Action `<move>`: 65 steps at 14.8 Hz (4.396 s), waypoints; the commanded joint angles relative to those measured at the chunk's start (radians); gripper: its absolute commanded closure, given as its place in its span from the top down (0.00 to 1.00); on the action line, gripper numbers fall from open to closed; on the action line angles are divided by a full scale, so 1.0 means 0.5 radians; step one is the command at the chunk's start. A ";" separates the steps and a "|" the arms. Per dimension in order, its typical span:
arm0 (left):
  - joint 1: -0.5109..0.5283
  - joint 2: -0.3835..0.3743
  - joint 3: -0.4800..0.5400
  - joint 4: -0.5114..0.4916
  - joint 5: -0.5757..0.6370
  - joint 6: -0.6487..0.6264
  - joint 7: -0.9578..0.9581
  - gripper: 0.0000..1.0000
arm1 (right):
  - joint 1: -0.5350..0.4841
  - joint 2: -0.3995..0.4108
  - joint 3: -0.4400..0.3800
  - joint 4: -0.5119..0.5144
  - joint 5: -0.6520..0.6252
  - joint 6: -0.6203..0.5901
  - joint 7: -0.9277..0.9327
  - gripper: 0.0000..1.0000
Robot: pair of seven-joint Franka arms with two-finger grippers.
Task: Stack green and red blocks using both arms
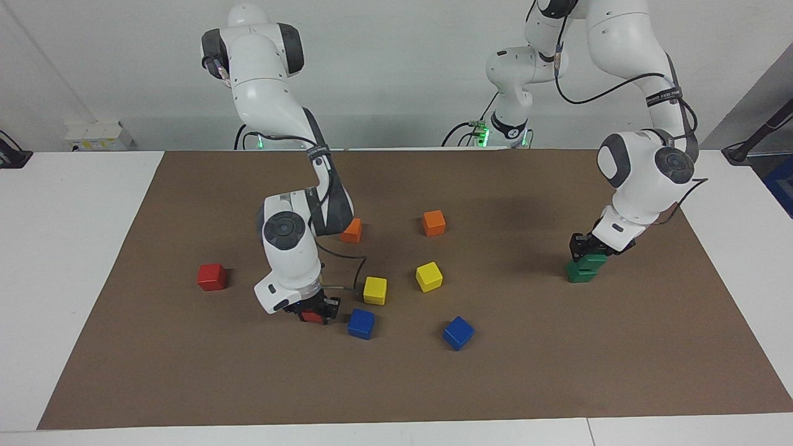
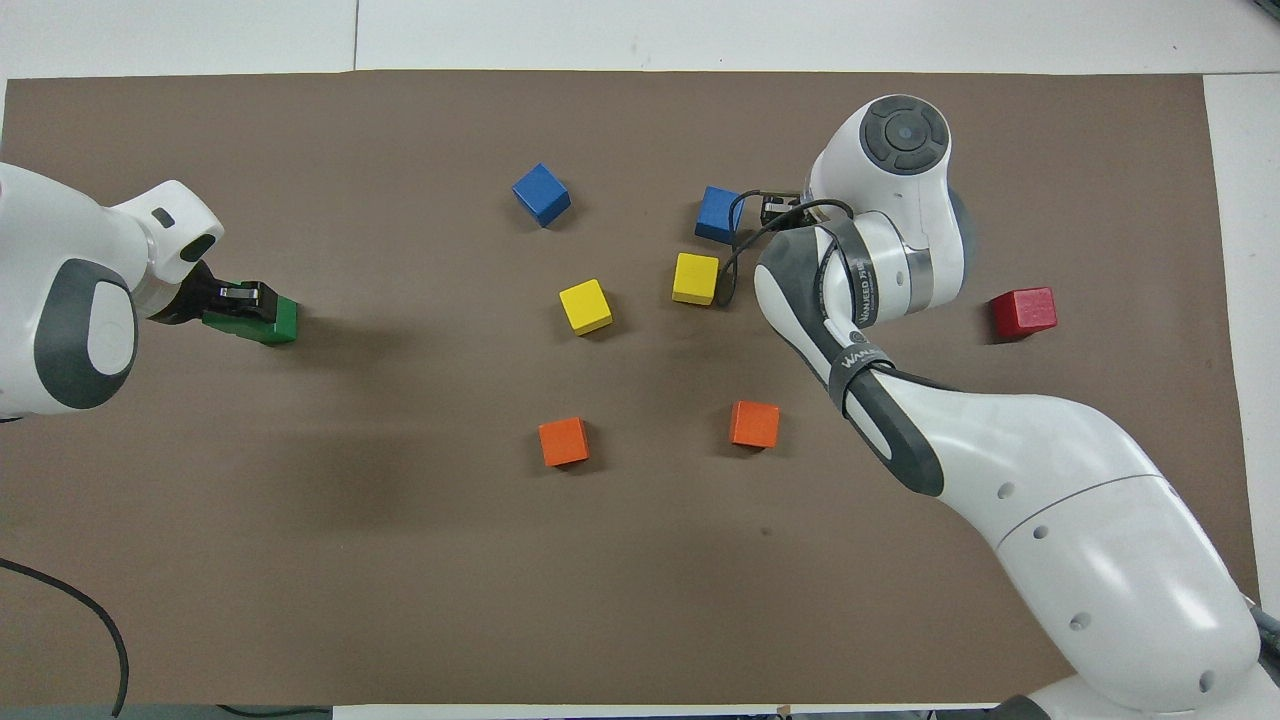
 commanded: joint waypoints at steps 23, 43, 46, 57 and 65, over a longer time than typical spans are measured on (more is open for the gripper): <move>-0.021 -0.004 -0.004 -0.126 -0.031 0.143 -0.137 0.32 | -0.630 -0.656 0.036 -1.124 0.005 0.653 -0.938 0.00; 0.043 -0.430 0.008 0.178 0.000 -0.801 -0.137 1.00 | -0.483 -0.876 0.058 -0.394 -0.032 -0.497 -0.916 1.00; 0.055 -0.605 0.011 0.126 0.000 -0.992 -0.143 1.00 | -0.421 -1.045 0.058 -0.394 -0.059 -0.666 -0.913 1.00; -0.052 -0.645 0.048 0.092 -0.003 -0.894 -0.262 1.00 | -0.412 -1.212 0.061 -0.406 -0.127 -0.943 -0.806 1.00; -0.122 -0.706 0.054 0.160 -0.012 -1.106 -0.324 1.00 | -0.350 -1.215 -0.007 -0.465 -0.121 -0.770 -0.778 1.00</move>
